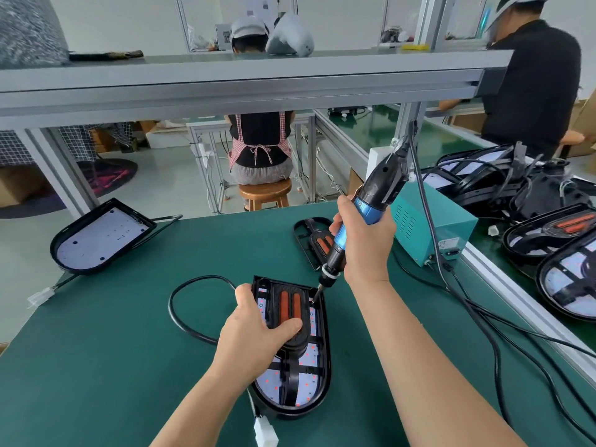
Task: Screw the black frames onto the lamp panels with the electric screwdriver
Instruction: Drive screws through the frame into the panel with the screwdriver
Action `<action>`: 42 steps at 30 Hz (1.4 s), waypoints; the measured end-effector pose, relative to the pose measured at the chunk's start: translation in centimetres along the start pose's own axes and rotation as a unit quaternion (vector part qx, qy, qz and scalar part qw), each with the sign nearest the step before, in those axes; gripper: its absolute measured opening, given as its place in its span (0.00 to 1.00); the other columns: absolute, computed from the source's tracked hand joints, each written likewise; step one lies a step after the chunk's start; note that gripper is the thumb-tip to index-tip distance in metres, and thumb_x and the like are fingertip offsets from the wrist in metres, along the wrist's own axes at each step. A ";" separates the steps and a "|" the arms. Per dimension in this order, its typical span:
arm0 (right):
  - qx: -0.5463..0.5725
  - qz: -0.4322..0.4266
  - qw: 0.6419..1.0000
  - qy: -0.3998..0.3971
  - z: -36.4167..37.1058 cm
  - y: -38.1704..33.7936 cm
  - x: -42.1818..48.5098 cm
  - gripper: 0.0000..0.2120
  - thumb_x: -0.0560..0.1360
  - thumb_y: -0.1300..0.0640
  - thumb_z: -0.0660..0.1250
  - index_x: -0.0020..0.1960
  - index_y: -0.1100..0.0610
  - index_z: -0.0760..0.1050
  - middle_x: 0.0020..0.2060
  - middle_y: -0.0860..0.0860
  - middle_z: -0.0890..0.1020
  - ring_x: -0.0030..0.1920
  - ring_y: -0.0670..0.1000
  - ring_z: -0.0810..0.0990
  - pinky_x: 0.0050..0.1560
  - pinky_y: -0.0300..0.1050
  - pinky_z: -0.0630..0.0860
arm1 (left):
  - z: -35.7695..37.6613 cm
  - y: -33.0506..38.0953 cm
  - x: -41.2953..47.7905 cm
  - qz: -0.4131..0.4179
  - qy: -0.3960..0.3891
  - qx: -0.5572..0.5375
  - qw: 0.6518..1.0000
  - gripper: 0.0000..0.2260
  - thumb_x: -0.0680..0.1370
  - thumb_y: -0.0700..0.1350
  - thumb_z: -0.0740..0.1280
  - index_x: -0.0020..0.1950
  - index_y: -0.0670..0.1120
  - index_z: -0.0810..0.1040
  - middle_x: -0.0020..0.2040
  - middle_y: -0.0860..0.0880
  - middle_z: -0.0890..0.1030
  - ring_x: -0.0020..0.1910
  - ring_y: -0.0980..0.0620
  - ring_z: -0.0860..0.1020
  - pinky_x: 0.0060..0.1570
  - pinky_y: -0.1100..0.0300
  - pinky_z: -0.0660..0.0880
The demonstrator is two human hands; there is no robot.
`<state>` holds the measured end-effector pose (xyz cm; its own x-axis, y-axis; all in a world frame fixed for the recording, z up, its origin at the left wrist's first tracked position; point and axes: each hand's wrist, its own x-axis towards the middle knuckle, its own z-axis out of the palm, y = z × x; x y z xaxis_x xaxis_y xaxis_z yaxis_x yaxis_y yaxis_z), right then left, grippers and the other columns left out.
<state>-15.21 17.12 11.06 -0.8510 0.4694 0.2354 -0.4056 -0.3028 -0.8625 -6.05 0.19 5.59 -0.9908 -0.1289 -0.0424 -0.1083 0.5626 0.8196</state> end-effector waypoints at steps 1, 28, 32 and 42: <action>-0.004 -0.006 1.000 -0.001 0.0 0.1 0.0 0.09 0.72 0.59 0.72 0.44 0.56 0.72 0.29 0.49 0.76 0.26 0.49 0.75 0.31 0.42 0.75 | 0.0 -0.1 0.0 0.002 0.001 0.002 1.000 0.25 0.70 0.55 0.77 0.54 0.53 0.63 0.41 0.55 0.82 0.40 0.54 0.81 0.41 0.54 0.80; 0.147 0.020 0.989 -0.013 -4.2 -4.2 1.0 0.07 0.71 0.61 0.73 0.40 0.53 0.76 0.30 0.52 0.74 0.28 0.51 0.72 0.32 0.43 0.73 | 0.5 0.6 -2.6 -0.037 -0.025 -0.026 0.999 0.27 0.71 0.55 0.77 0.58 0.55 0.62 0.45 0.51 0.83 0.45 0.47 0.82 0.41 0.50 0.81; 0.240 0.078 0.965 0.078 -9.0 -4.0 0.8 0.07 0.76 0.61 0.70 0.44 0.56 0.71 0.30 0.50 0.74 0.27 0.48 0.73 0.31 0.40 0.73 | 1.5 0.4 -3.3 -0.027 -0.029 -0.040 0.998 0.33 0.70 0.55 0.78 0.67 0.52 0.62 0.48 0.58 0.81 0.46 0.60 0.79 0.38 0.65 0.73; 0.330 0.162 0.920 0.138 -18.0 -1.9 -1.5 0.06 0.78 0.60 0.67 0.43 0.58 0.74 0.32 0.49 0.74 0.29 0.45 0.73 0.32 0.37 0.74 | 1.5 2.3 -5.7 0.010 0.051 0.211 0.976 0.49 0.71 0.68 0.69 0.81 0.46 0.50 0.72 0.46 0.66 0.70 0.45 0.66 0.65 0.50 0.68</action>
<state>-7.20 31.94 4.25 -0.8832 0.4299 -0.1873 -0.3361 -0.8589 -0.3864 -0.77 3.46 6.82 -0.9821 -0.1828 0.0462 -0.1340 0.8494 0.5105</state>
